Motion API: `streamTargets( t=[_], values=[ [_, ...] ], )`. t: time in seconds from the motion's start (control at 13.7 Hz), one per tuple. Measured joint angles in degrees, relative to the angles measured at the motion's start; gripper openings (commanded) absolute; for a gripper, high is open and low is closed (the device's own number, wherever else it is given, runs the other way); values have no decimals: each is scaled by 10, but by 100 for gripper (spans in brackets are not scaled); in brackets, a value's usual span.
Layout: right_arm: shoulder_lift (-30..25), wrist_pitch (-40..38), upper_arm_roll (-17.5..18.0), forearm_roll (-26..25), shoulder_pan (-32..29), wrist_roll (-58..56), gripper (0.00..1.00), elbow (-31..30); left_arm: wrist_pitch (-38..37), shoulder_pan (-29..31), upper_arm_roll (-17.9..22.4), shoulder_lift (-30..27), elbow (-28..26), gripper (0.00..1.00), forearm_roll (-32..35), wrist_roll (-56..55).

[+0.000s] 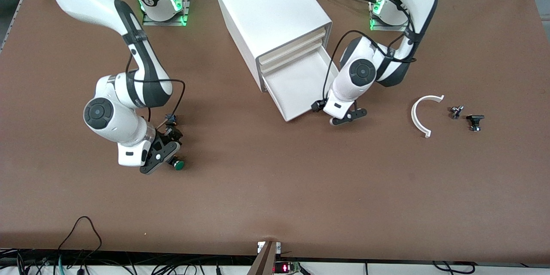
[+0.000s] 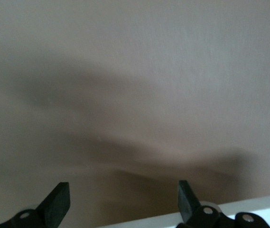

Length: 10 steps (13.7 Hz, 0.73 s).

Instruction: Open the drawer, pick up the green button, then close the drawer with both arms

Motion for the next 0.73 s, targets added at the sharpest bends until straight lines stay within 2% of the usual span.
streamTargets(
  t=[0.22,0.51,0.73],
  values=[
    [-43,-82,29,0,1,106,100,19,2,-9,-4,-1,-13,100,-10,-19],
    [-79,-185,55,1,1,251,100,75,-13,-11,-66,-22,-36,100,-11,-102],
    [-102,-236,58,18,0,378,100,96,-16,-15,-101,-38,-60,100,-11,-137]
  ],
)
